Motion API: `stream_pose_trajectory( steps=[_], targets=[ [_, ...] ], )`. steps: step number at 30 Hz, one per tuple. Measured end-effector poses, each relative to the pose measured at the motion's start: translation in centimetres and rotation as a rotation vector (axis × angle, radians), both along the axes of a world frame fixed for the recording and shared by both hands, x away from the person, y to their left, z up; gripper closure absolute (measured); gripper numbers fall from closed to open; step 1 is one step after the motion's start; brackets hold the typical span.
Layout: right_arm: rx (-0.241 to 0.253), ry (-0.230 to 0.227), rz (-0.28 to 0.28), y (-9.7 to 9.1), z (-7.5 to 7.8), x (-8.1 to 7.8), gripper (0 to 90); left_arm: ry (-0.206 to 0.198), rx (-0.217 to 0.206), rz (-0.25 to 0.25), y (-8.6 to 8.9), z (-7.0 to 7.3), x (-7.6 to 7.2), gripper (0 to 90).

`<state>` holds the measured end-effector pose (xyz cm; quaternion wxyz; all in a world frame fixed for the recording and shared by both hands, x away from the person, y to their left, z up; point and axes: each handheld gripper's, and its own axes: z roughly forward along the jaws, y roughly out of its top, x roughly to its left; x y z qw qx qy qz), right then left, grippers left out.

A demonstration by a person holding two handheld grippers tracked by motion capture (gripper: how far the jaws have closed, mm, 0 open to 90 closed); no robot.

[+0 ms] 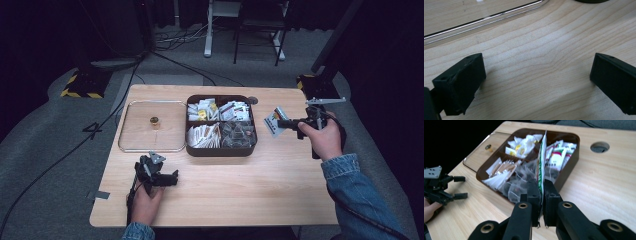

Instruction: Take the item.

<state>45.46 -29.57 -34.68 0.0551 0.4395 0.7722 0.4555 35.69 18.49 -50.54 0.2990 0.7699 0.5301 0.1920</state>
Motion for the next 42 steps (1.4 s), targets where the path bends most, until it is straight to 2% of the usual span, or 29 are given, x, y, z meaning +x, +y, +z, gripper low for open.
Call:
stream_pose_trajectory(
  steps=[10,17,28,33,38,42],
  targets=[
    [-0.034,0.029,-0.024,-1.5,-2.5,-1.3,86.3,0.000,-0.001,0.001,0.0,0.0,0.0,0.5],
    [-0.001,0.088,-0.042,-2.6,-5.4,-1.8,86.3,0.000,0.000,0.000,0.0,0.0,0.0,0.5],
    [-0.038,0.160,-0.054,-2.7,-9.2,-1.9,86.3,0.001,-0.001,0.000,0.0,0.0,0.0,0.5],
    [-0.045,0.186,-0.053,-2.6,-10.1,-1.8,86.2,0.000,0.000,0.000,0.0,0.0,0.0,0.5],
    [-0.096,0.187,-0.059,-2.6,-10.6,-1.6,83.9,0.000,0.000,0.000,0.0,0.0,0.0,0.5],
    [-0.106,0.184,-0.073,-2.9,-10.9,-1.5,80.5,0.000,0.000,0.000,0.0,0.0,0.0,0.5]
  ],
)
